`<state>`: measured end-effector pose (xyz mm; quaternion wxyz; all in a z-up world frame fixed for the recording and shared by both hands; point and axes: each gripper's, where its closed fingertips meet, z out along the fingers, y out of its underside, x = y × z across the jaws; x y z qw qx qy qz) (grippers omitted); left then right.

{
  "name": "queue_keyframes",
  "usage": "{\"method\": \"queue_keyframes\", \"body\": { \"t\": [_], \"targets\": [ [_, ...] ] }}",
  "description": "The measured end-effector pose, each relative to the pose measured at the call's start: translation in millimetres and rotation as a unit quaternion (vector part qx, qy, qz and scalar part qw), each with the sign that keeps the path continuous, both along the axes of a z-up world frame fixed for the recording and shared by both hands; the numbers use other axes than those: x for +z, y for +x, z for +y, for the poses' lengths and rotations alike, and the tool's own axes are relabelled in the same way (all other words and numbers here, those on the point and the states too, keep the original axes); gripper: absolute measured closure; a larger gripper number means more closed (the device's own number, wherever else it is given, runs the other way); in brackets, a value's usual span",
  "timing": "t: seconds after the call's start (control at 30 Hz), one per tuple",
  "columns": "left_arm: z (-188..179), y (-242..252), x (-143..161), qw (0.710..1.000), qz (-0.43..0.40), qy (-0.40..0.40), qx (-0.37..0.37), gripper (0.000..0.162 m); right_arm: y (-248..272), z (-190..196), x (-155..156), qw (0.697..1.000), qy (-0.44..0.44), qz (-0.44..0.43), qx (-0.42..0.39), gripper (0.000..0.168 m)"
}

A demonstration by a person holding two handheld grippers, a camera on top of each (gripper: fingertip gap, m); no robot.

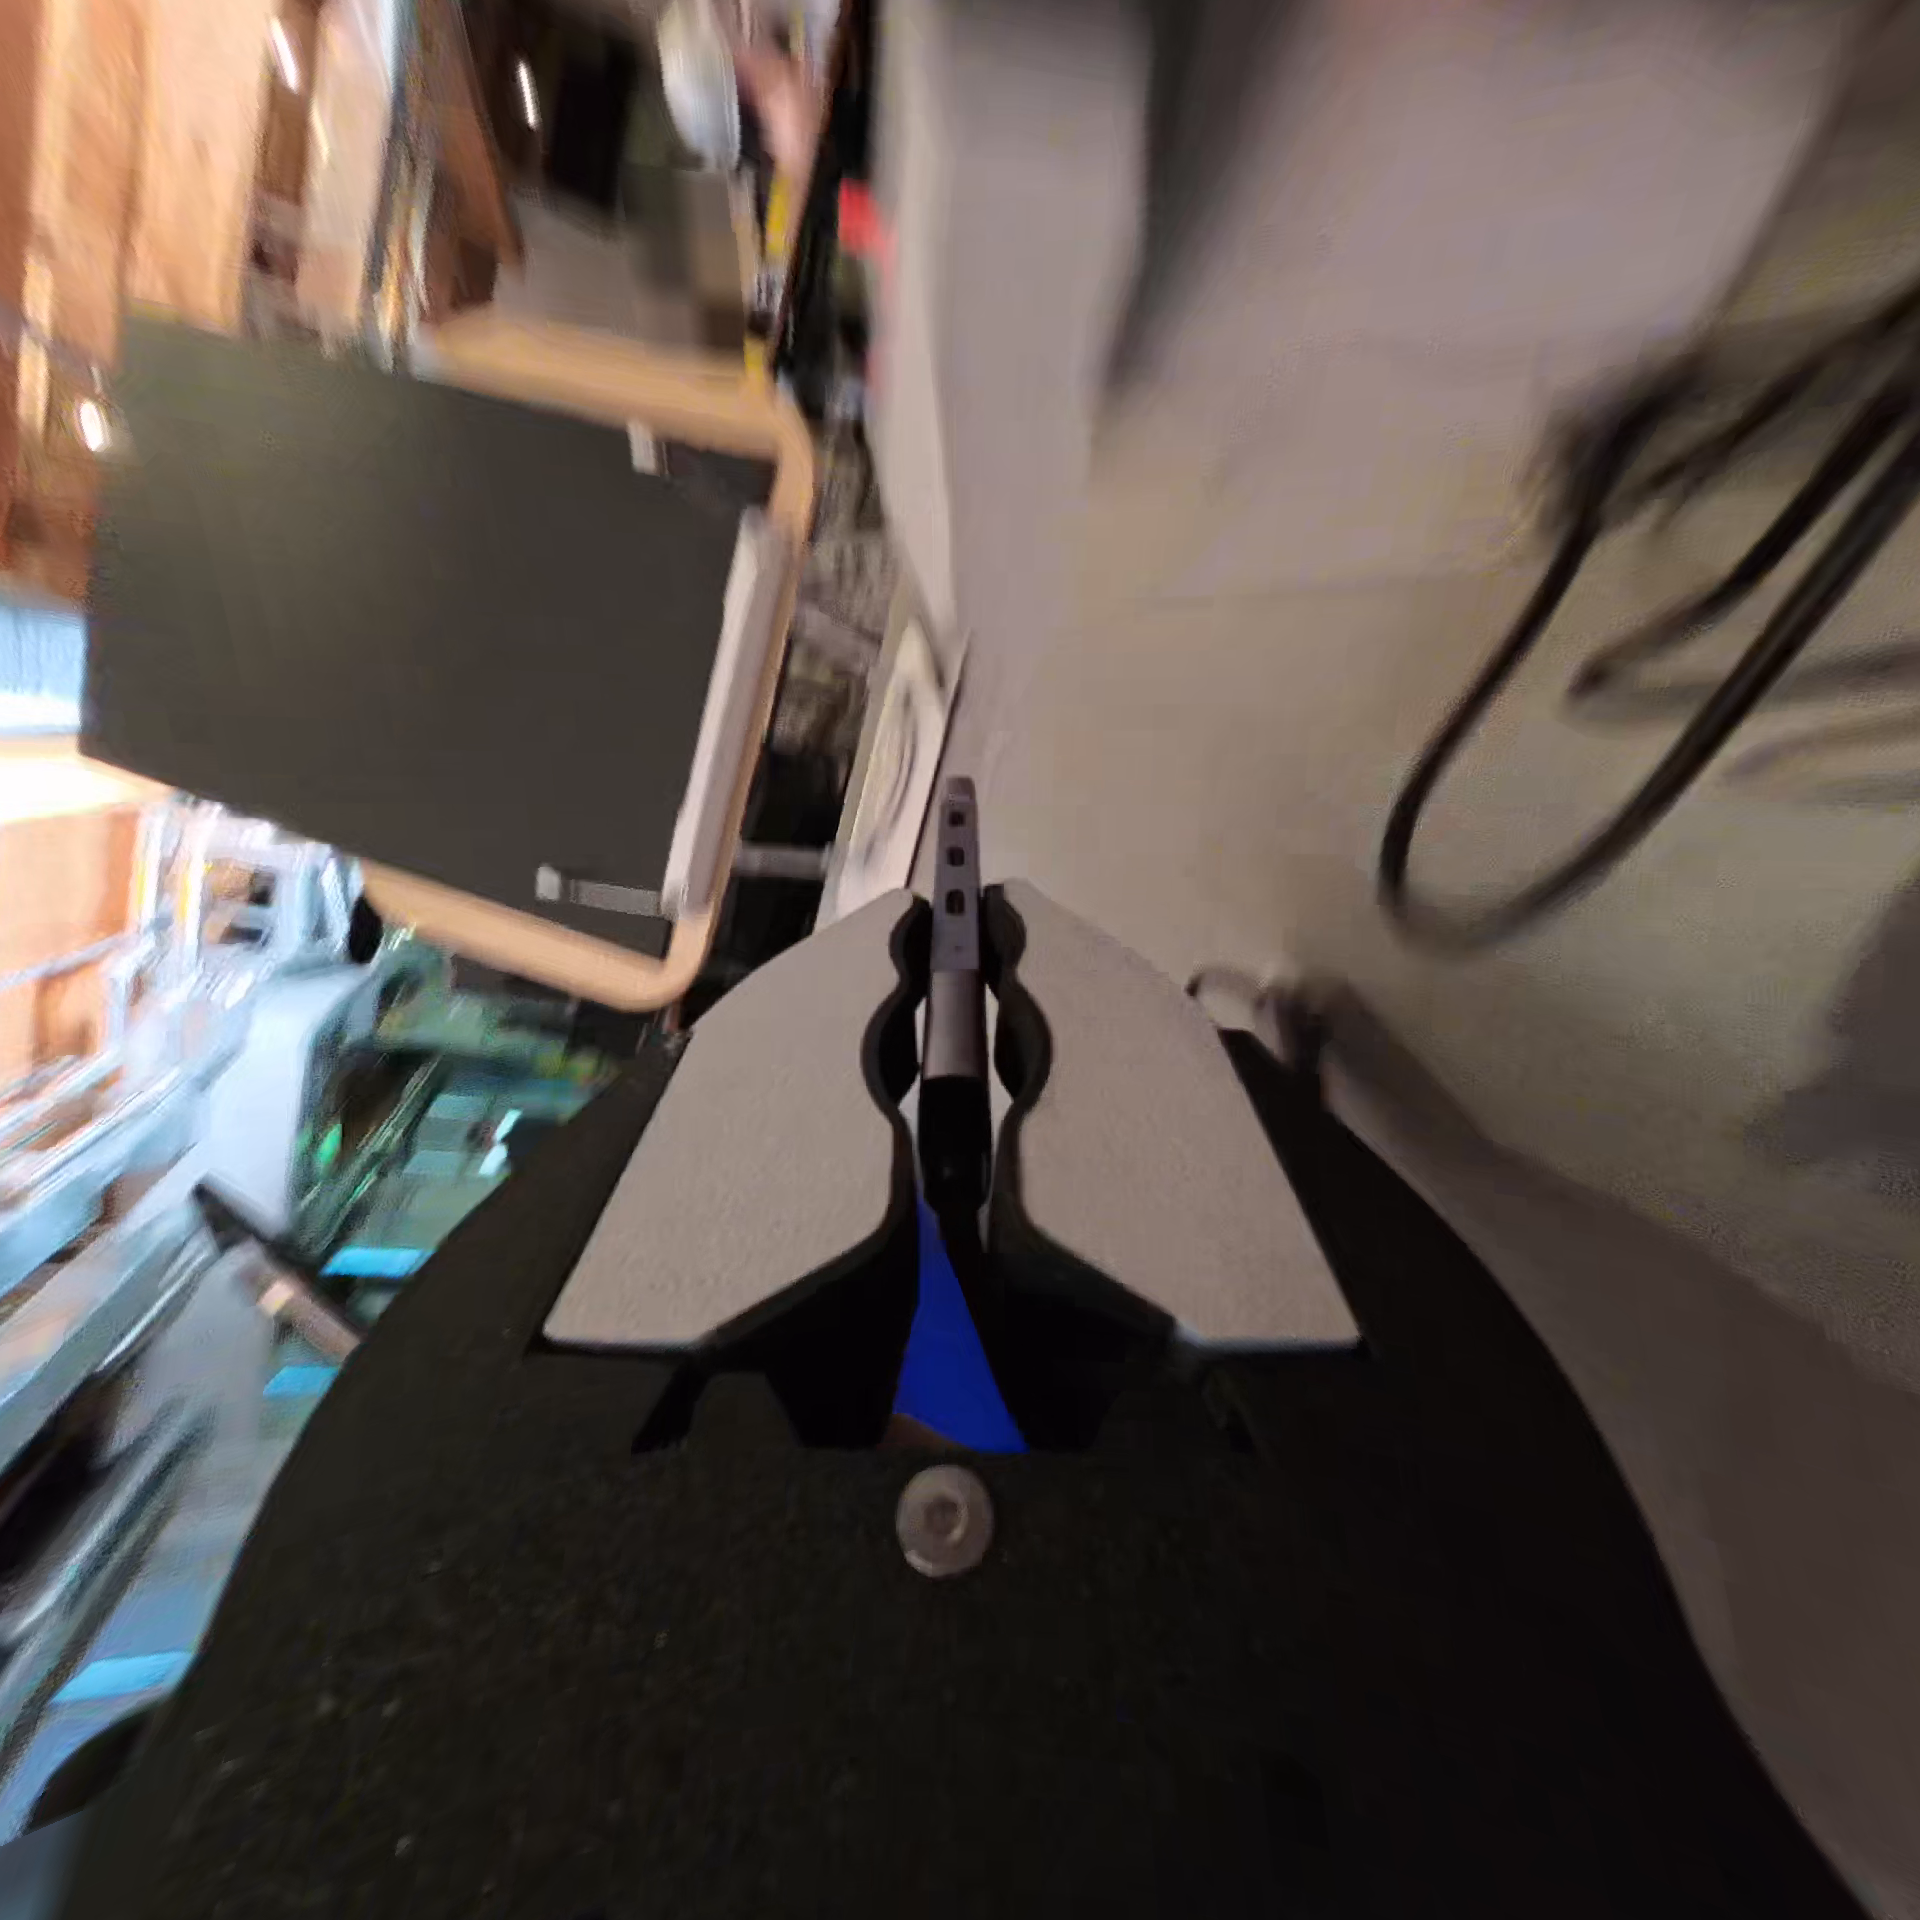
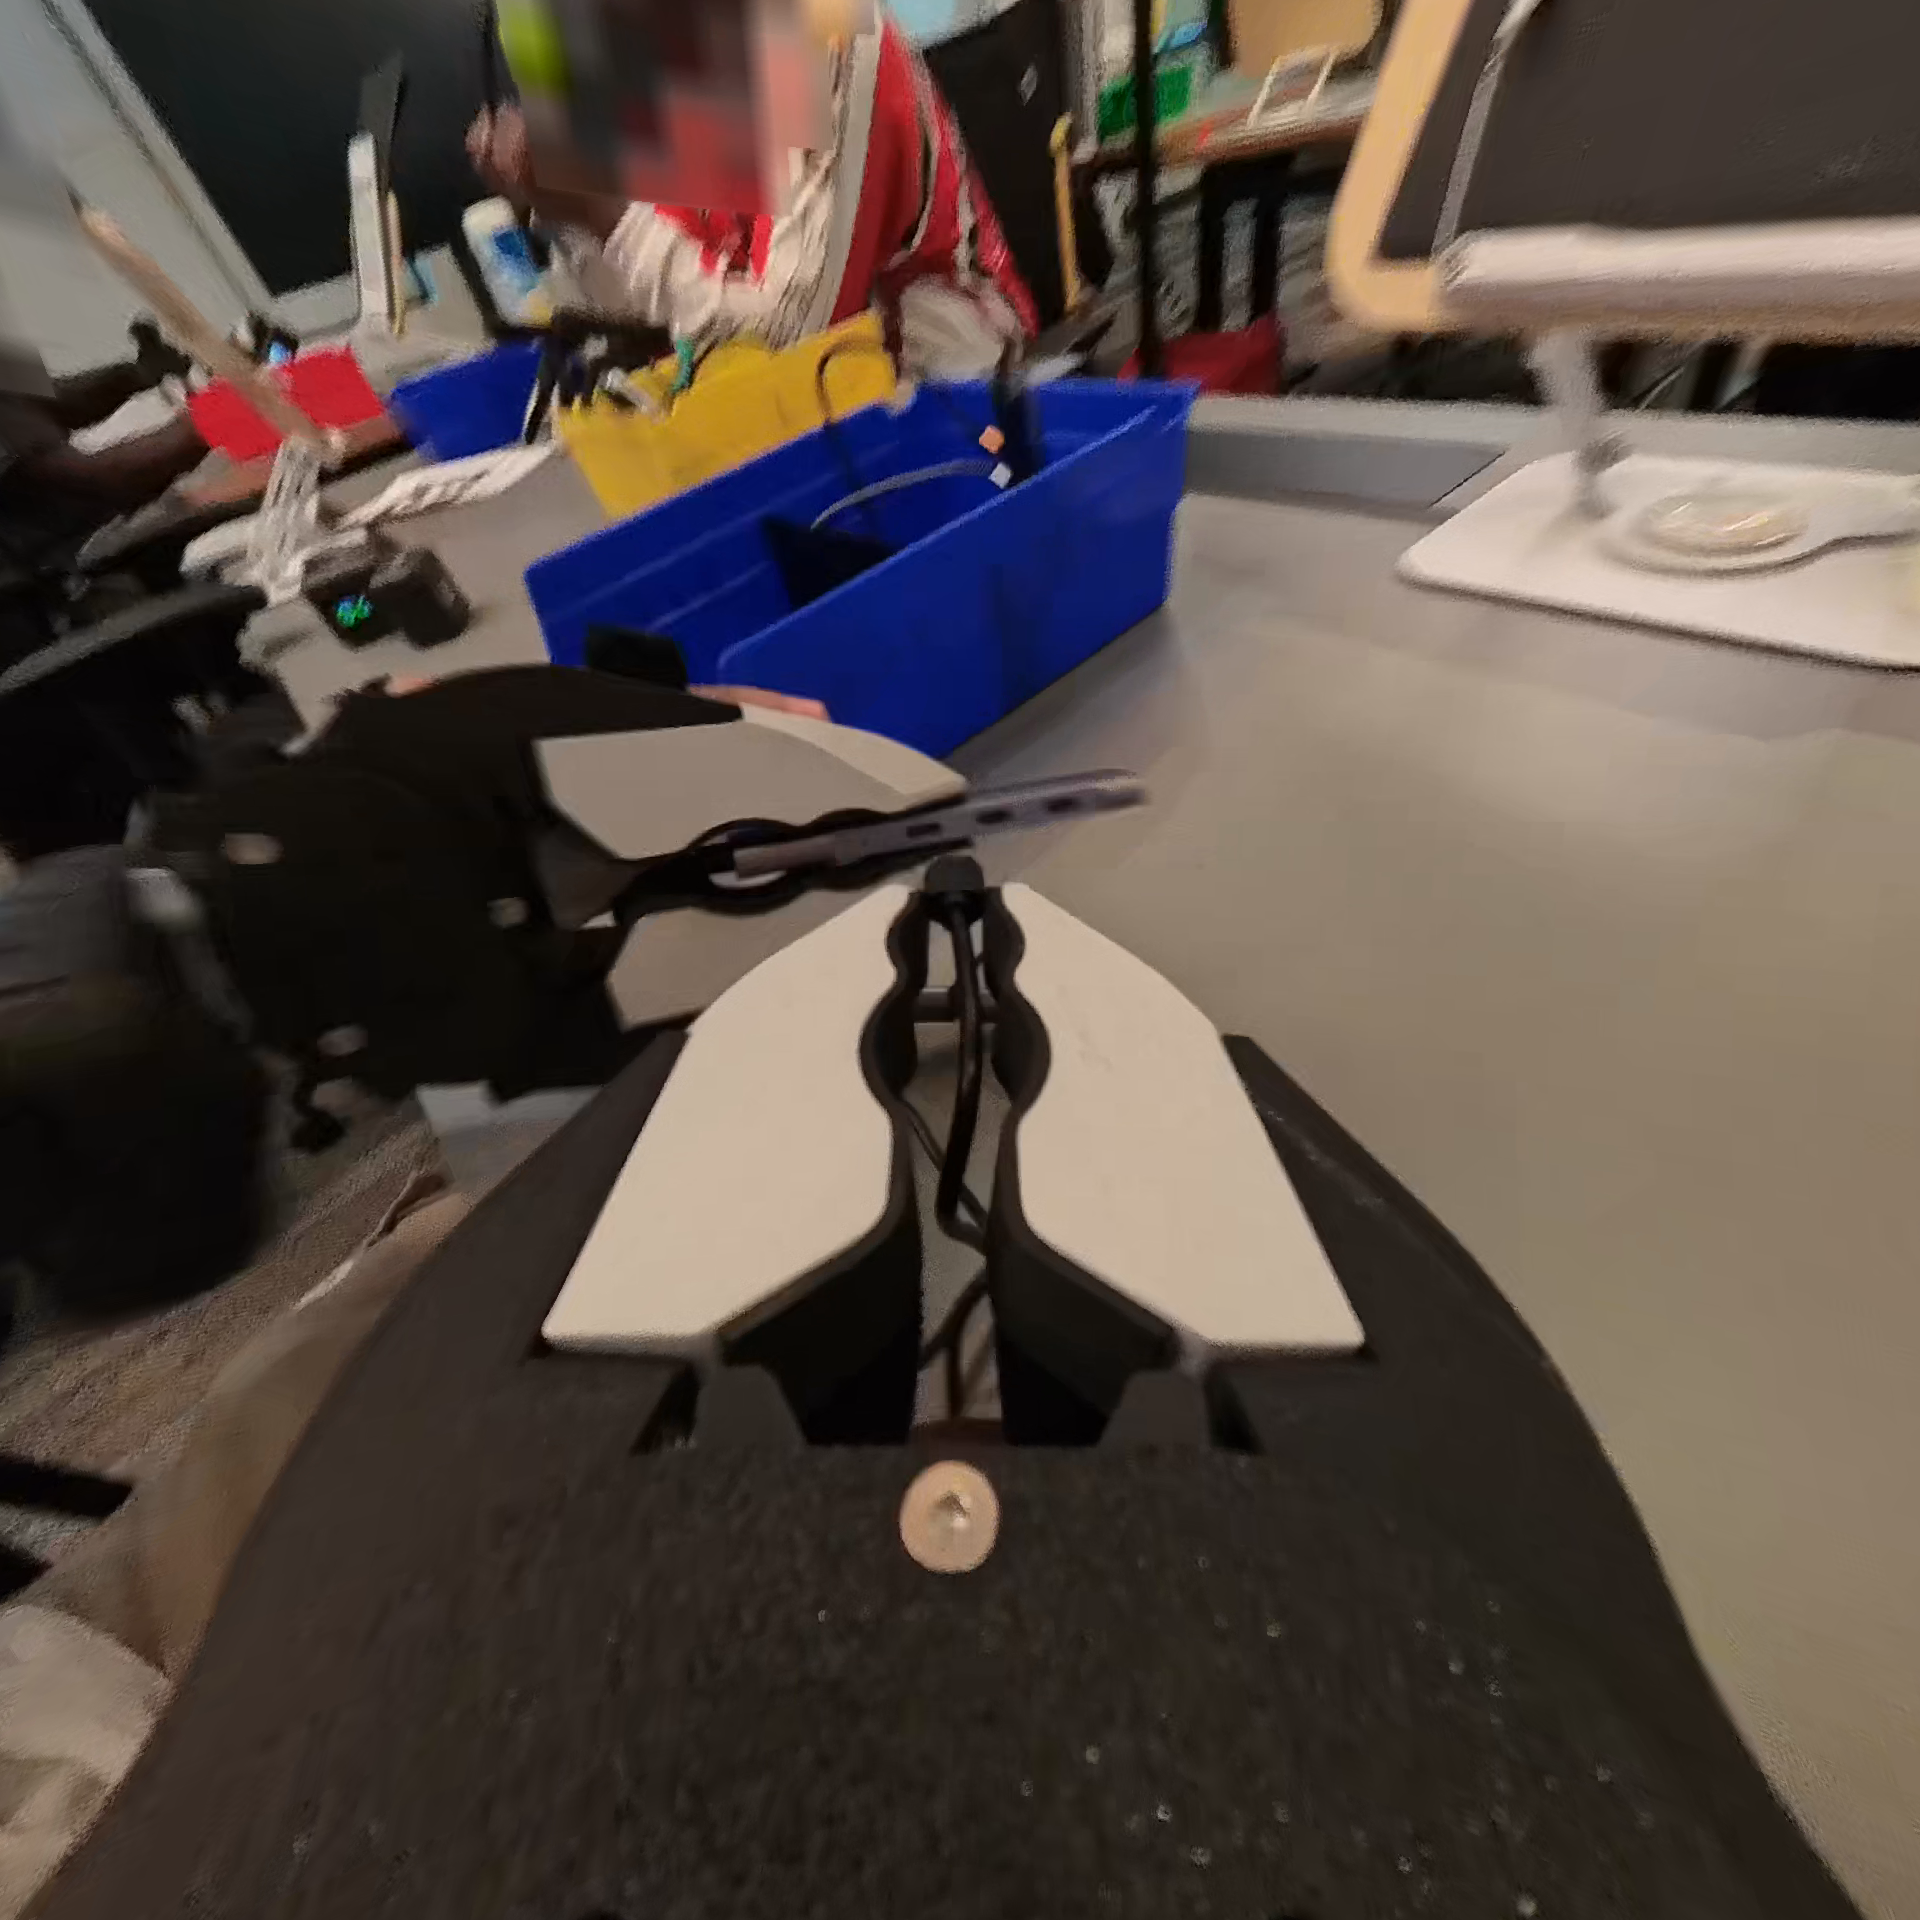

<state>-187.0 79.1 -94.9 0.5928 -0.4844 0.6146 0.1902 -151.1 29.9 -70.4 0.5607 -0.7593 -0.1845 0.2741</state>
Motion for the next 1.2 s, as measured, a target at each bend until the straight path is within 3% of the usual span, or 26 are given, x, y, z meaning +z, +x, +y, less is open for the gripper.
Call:
{"method": "queue_keyframes", "body": {
  "t": [0.07, 0.17, 0.43, 0.5, 0.67, 0.77, 0.87, 1.2],
  "targets": [
    [14.7, -22.6, 1.3, 1.000, -0.014, -0.006, 0.004, 0.152, 29.4, -0.5, 18.4, 0.999, 0.017, 0.027, -0.019, 0.159],
    [-6.9, -7.5, 25.8, 0.998, -0.057, -0.008, -0.022, 0.153, 54.5, 3.0, 17.2, 0.999, 0.011, 0.020, -0.026, 0.158],
    [-14.9, 0.2, 9.9, 0.995, -0.088, -0.046, -0.021, 0.153, 81.1, 8.9, 27.7, 0.999, 0.023, 0.034, -0.032, 0.158],
    [-16.7, -0.9, 9.7, 0.995, -0.089, -0.048, -0.021, 0.153, 99.4, 12.6, 57.8, 0.997, 0.054, 0.021, -0.051, 0.158],
    [-19.5, 0.1, -3.6, 0.996, -0.067, -0.059, -0.024, 0.153, 166.7, 25.6, 186.8, 0.980, 0.171, -0.008, -0.106, 0.158],
    [-20.8, 0.9, -6.0, 0.998, -0.047, -0.040, -0.024, 0.153, 197.5, 36.7, 236.9, 0.973, 0.196, -0.017, -0.124, 0.158],
    [-22.2, 0.9, -7.6, 0.998, -0.044, -0.042, -0.022, 0.153, 223.4, 49.7, 257.4, 0.968, 0.202, -0.023, -0.144, 0.158],
    [-20.7, -4.1, -13.2, 0.998, -0.035, -0.052, -0.016, 0.153, 296.4, 92.7, 279.7, 0.952, 0.197, -0.076, -0.220, 0.158]
  ]
}}
